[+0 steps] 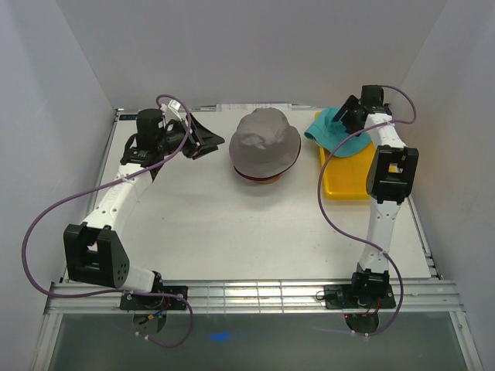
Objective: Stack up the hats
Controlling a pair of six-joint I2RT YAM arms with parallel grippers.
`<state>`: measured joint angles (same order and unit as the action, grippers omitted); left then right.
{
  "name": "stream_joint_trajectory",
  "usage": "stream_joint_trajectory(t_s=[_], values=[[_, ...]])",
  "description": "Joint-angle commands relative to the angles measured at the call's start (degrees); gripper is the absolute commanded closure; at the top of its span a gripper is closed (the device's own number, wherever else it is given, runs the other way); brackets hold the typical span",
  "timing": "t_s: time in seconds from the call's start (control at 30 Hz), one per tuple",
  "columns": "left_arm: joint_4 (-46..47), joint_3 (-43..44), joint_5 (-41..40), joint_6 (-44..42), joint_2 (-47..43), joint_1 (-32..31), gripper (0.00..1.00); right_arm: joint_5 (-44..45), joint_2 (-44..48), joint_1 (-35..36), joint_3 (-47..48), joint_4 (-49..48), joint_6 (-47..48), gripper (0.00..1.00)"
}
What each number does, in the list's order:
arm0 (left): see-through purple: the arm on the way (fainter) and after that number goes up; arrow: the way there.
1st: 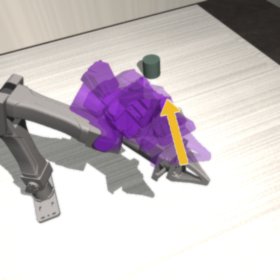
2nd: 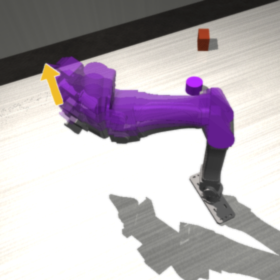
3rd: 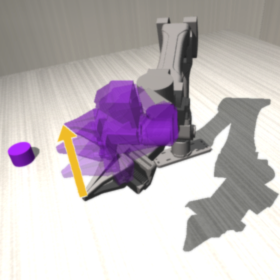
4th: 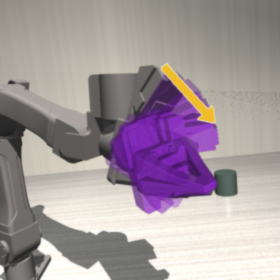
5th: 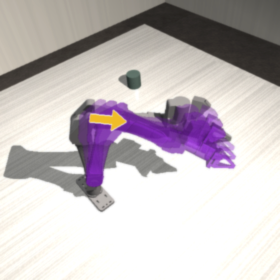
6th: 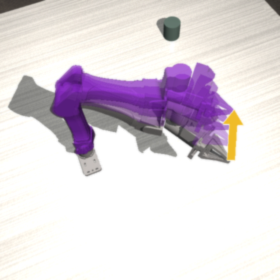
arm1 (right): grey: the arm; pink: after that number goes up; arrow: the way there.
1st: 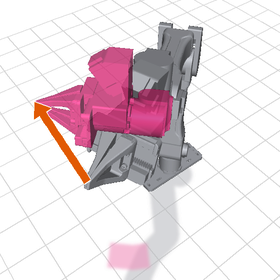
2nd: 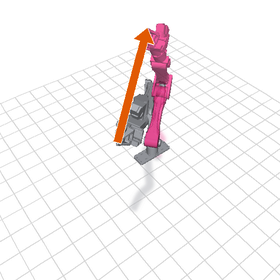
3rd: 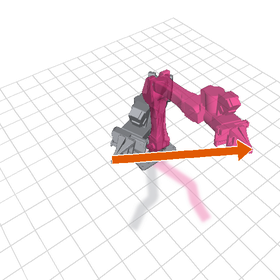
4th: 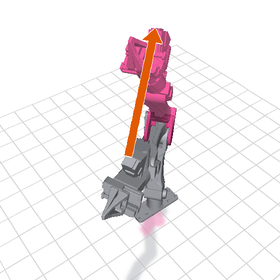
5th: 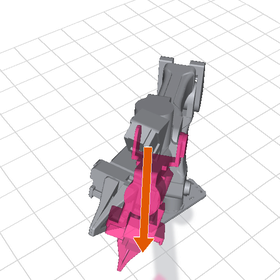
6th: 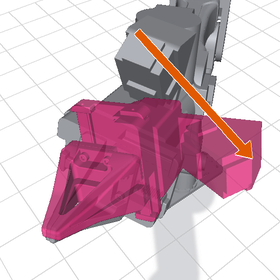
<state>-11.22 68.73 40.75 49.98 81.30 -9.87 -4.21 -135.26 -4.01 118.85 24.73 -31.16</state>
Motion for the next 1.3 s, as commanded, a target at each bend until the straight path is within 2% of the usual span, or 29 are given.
stream_joint_trajectory(t_s=[0.0,0.2,0.3,0.33,0.4,0.47,0.5,0.57,0.6,0.63,0.93,1.27], values=[[-2.5,0.9,1.3,-1.8,-2.3,0.0,0.43,1.4,-1.7,0.2,2.7,-4.4,-0.5,0.28],[-3.0,0.4,1.2,-2.0,-2.0,0.0,0.43,0.7,-3.7,0.2,1.9,-5.6,-0.7,0.29],[-3.0,0.4,1.3,-1.8,-1.5,0.0,0.44,0.2,-3.4,0.2,0.3,-7.1,-0.9,0.38],[-3.0,0.5,1.3,-1.8,-1.4,0.0,0.44,0.1,-3.3,0.2,-0.8,-7.8,-1.0,0.47],[-3.0,0.6,1.2,-1.8,-1.2,0.0,0.44,-0.3,-2.5,0.2,-2.1,-8.6,-1.1,0.58],[-3.0,0.6,1.2,-1.7,-1.1,-0.1,0.45,-0.3,-2.0,0.2,-3.2,-9.1,-1.0,0.65],[-3.0,0.6,1.1,-1.7,-1.0,0.0,0.45,-0.4,-2.0,0.2,-3.3,-9.1,-0.8,0.73],[-3.1,0.4,1.1,-1.7,-1.1,0.0,0.45,-0.8,-1.7,0.2,-3.3,-8.9,-0.7,0.81],[-3.1,0.3,0.9,-1.7,-1.2,0.0,0.45,-0.8,-1.5,0.2,-3.4,-8.9,-0.6,0.89],[-3.1,0.2,0.9,-1.6,-1.1,0.0,0.45,-1.0,-1.1,0.1,-3.6,-8.9,-0.6,0.92],[-2.1,0.1,1.2,-1.5,-1.5,0.0,0.43,-4.7,7.6,-1.3,-1.7,-7.9,-0.7,0.92],[6.3,-0.3,3.2,4.3,0.8,-0.5,0.41,-13.6,18.4,-2.7,-0.4,-5.7,-2.1,0.92]])
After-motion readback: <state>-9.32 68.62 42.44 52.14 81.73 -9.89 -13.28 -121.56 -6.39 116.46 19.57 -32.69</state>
